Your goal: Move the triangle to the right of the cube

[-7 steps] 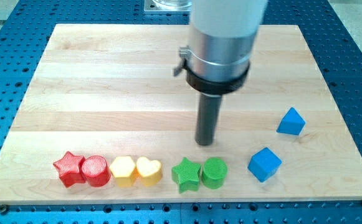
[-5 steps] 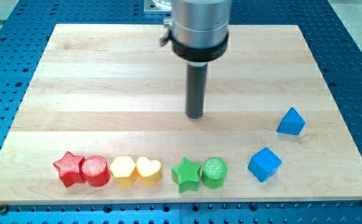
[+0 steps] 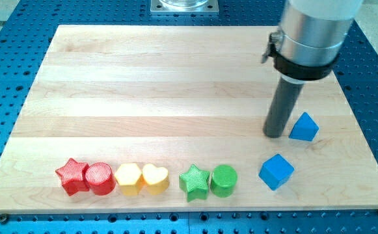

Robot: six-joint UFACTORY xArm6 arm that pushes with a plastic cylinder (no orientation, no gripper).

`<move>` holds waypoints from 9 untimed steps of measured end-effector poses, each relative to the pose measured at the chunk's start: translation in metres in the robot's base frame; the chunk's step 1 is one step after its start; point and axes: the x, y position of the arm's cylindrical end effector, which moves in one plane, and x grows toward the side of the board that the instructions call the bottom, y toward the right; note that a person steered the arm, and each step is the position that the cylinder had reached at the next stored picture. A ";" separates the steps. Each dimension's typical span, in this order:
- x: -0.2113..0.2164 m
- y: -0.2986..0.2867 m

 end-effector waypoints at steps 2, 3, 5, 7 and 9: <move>-0.015 0.028; -0.043 0.028; -0.020 0.066; 0.018 0.056; 0.055 0.049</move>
